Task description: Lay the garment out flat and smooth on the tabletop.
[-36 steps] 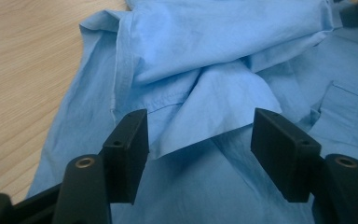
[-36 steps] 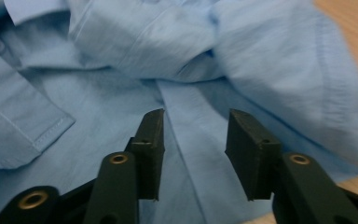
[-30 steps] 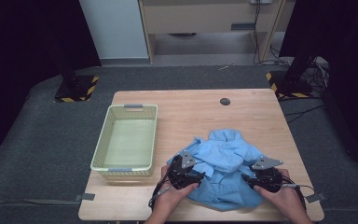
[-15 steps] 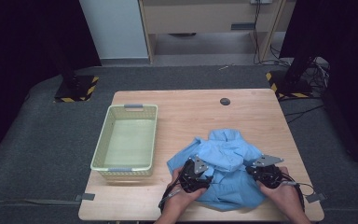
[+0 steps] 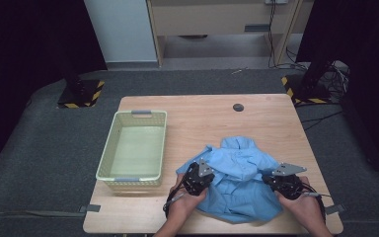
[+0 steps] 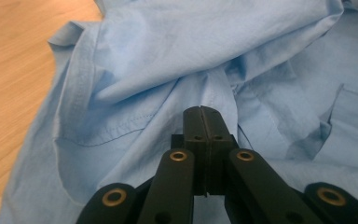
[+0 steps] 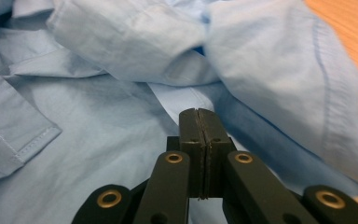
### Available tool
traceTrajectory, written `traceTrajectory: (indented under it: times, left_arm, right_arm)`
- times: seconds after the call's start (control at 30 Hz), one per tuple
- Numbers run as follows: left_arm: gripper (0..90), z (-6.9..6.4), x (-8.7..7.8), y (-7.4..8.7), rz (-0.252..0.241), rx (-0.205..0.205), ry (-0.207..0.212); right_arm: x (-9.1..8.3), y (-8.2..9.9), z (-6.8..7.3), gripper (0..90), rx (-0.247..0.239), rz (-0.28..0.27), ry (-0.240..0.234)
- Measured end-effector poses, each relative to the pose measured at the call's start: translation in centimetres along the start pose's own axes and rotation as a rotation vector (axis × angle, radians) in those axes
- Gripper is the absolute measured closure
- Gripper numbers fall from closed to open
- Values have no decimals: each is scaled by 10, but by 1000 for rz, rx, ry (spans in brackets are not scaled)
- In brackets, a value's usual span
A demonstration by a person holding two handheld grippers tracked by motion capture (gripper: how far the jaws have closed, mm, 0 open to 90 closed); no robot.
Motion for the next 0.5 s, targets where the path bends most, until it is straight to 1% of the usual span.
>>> traceTrajectory:
  times: [0.1, 0.23, 0.33, 0.43, 0.5]
  left_arm:
    - [900, 6, -10, -4, -30, -14, -14]
    - [900, 16, -25, -6, -65, -37, -36]
    - [900, 26, -35, -6, -82, -59, -51]
    - [900, 35, -43, -8, -103, -81, -62]
    - [900, 40, -47, -8, -116, -96, -75]
  right_arm:
    - [-8, 1, -3, 897, 11, -16, 6]
    - [-22, 3, -12, 897, 37, -43, 35]
    - [-32, 8, -25, 897, 70, -54, 69]
    - [-40, 15, -38, 898, 111, -67, 93]
    - [-44, 19, -46, 898, 129, -74, 107]
Point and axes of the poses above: each handheld gripper's, and its own axes: x roughly forward along the jaws, y roughly out of its underside, z roughly to its left, the point moved 1 cm from there along x, roughly forward along the jaws, and after that the axes turned 10 degrees about -y, right-handed, at the moved point
